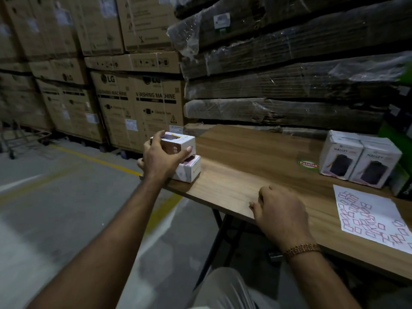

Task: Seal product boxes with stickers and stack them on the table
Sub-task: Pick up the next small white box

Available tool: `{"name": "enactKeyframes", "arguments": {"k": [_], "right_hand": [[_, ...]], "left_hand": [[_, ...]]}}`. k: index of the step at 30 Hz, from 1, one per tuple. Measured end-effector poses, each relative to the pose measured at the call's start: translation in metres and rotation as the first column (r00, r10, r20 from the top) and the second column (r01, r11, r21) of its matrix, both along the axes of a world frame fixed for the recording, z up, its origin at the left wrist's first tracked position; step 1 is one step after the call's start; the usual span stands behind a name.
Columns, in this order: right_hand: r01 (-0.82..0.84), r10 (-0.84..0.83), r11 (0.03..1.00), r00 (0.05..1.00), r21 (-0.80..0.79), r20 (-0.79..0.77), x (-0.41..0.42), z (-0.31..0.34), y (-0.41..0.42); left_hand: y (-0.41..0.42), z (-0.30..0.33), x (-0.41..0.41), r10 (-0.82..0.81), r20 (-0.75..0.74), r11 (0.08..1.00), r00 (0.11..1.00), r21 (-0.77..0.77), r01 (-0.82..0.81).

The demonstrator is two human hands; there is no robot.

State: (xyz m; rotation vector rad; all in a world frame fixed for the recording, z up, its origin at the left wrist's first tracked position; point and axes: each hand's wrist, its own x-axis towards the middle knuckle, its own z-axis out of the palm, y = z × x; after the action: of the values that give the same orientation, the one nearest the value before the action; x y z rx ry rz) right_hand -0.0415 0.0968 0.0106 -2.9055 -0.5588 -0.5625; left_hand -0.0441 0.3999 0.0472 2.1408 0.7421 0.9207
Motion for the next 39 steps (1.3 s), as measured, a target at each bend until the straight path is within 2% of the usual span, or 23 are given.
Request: {"name": "enactKeyframes", "arguments": {"k": [3,5,8,10,12,14,18,21,25,29,37,39], "right_hand": [[-0.022,0.027,0.995,0.999,0.099,-0.044,0.006,-0.006,-0.010],[-0.046,0.101,0.942,0.984,0.332,-0.150,0.013,-0.006,-0.022],[-0.016,0.283,0.750,0.911,0.662,-0.299,0.016,0.001,-0.037],[-0.016,0.374,0.610,0.887,0.792,-0.270,0.013,0.003,-0.040],[-0.009,0.433,0.460,0.876,0.888,-0.215,0.006,0.006,-0.042],[-0.055,0.427,0.395,0.895,0.917,-0.130,0.002,0.006,-0.047],[-0.180,0.389,0.464,0.921,0.868,-0.017,-0.005,0.002,-0.054],[-0.200,0.405,0.472,0.914,0.858,-0.010,-0.003,-0.006,-0.058],[-0.183,0.400,0.427,0.917,0.885,-0.004,0.005,-0.012,-0.066],[-0.196,0.334,0.437,0.941,0.878,0.043,0.019,-0.011,-0.069],[-0.207,0.246,0.441,0.964,0.874,0.104,0.029,-0.022,-0.070],[-0.215,0.255,0.457,0.961,0.863,0.105,0.029,-0.022,-0.070]], "left_hand": [[-0.005,0.007,-0.004,0.032,0.081,0.999,0.996,0.026,-0.034],[-0.013,0.015,-0.009,0.011,0.171,1.000,0.985,0.000,-0.011],[-0.041,0.027,-0.018,-0.080,0.309,0.993,0.948,-0.062,0.104],[-0.068,0.032,-0.025,-0.172,0.386,0.967,0.906,-0.108,0.229],[-0.096,0.030,-0.030,-0.255,0.391,0.932,0.884,-0.143,0.332],[-0.118,0.019,-0.029,-0.339,0.364,0.889,0.867,-0.178,0.422],[-0.154,-0.002,-0.019,-0.581,0.154,0.726,0.799,-0.347,0.594],[-0.172,-0.010,-0.015,-0.689,0.098,0.590,0.718,-0.498,0.635],[-0.181,-0.011,-0.005,-0.703,0.077,0.597,0.707,-0.475,0.646],[-0.187,-0.009,0.006,-0.734,0.099,0.578,0.672,-0.428,0.695],[-0.190,-0.042,0.025,-0.808,0.205,0.469,0.552,-0.342,0.814],[-0.189,-0.049,0.026,-0.793,0.214,0.495,0.570,-0.318,0.809]]}}
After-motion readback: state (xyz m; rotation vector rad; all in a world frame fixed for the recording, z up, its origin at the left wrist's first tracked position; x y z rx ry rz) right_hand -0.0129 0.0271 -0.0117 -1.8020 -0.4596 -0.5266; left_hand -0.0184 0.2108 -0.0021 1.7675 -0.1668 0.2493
